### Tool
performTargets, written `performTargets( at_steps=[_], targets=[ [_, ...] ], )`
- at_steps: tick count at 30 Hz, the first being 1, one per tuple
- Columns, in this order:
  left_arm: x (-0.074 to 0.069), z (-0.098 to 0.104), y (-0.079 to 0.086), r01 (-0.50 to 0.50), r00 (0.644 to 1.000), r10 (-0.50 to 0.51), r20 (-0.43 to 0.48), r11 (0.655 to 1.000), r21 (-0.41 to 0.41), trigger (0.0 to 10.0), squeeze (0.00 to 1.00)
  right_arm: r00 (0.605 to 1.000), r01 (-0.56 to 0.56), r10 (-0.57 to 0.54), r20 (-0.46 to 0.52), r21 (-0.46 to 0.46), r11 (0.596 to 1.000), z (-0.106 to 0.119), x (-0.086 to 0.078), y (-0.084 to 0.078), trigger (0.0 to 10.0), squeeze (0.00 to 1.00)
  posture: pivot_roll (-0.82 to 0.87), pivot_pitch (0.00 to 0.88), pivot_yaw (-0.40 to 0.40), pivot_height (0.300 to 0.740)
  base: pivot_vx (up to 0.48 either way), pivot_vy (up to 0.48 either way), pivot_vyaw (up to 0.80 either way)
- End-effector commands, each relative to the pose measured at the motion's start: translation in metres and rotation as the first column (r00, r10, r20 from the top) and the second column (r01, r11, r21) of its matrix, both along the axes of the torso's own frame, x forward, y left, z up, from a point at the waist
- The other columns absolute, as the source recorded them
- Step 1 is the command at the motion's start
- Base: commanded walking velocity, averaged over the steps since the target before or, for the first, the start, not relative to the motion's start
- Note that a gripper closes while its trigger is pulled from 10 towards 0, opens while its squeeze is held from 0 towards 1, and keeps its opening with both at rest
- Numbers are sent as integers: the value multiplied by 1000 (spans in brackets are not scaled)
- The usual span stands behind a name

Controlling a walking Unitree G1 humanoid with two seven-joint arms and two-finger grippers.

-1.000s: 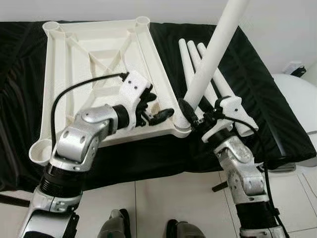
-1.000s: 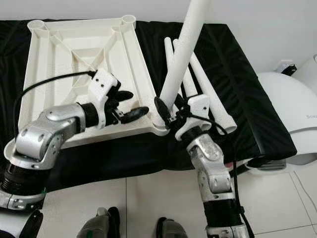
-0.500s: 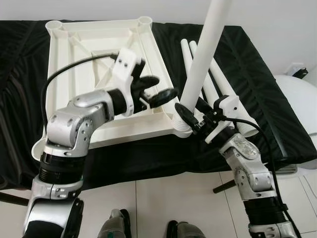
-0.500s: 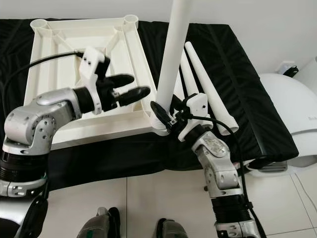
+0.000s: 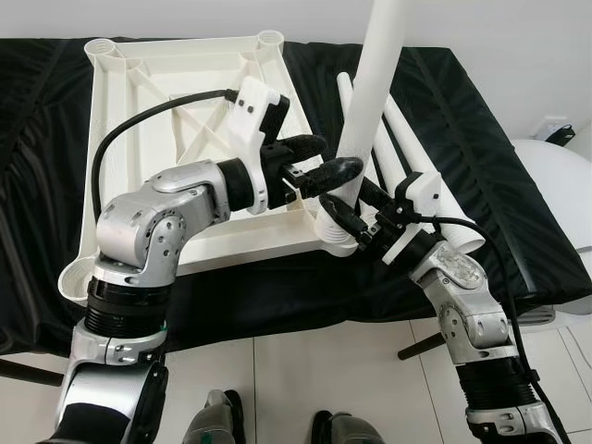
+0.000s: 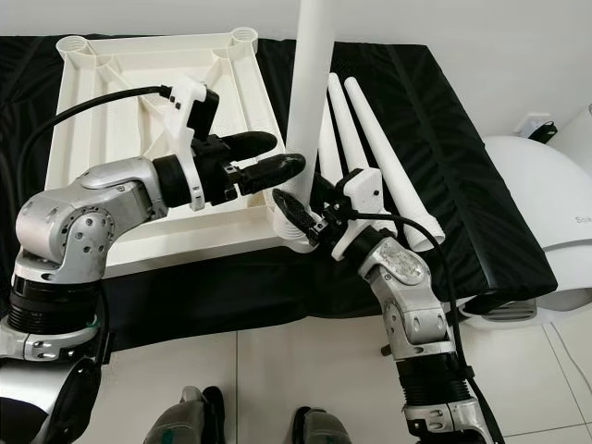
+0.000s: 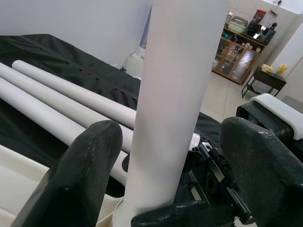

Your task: Building children table

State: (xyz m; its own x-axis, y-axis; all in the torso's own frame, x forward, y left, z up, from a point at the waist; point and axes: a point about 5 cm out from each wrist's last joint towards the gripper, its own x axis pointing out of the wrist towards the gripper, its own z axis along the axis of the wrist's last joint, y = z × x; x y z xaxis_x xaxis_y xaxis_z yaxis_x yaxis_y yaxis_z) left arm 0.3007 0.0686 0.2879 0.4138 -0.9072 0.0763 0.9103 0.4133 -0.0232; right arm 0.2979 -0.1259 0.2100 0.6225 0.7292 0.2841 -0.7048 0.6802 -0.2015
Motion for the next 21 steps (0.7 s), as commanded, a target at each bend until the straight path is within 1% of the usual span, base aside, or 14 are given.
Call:
performTargets(
  at_steps=[1,6,11,20,21],
  targets=[
    [-3,1,-6,87,996,-87,-2,996,8,10000,0,999,-27,27,20,-4,1000,3,-1,2,10000,0,-24,181,-20,740,0,0,0],
    [2,7,-9,68,998,-68,-6,998,-15,10000,0,995,-100,100,7,-21,995,4,-5,6,10000,0,-23,186,-20,740,0,0,0],
    [4,9,-10,57,998,-57,-5,998,-21,10000,0,991,-132,133,0,-34,991,4,-7,7,10000,0,-22,187,-21,740,0,0,0],
    [7,12,-9,46,999,-46,-6,998,-32,10000,0,990,-144,144,1,-48,988,4,-7,7,10000,0,-19,189,-19,740,0,0,0],
    [8,14,-7,39,999,-39,-6,998,-50,0,0,990,-144,144,1,-50,988,4,-7,7,10000,0,-17,191,-18,740,0,0,0]
  ],
)
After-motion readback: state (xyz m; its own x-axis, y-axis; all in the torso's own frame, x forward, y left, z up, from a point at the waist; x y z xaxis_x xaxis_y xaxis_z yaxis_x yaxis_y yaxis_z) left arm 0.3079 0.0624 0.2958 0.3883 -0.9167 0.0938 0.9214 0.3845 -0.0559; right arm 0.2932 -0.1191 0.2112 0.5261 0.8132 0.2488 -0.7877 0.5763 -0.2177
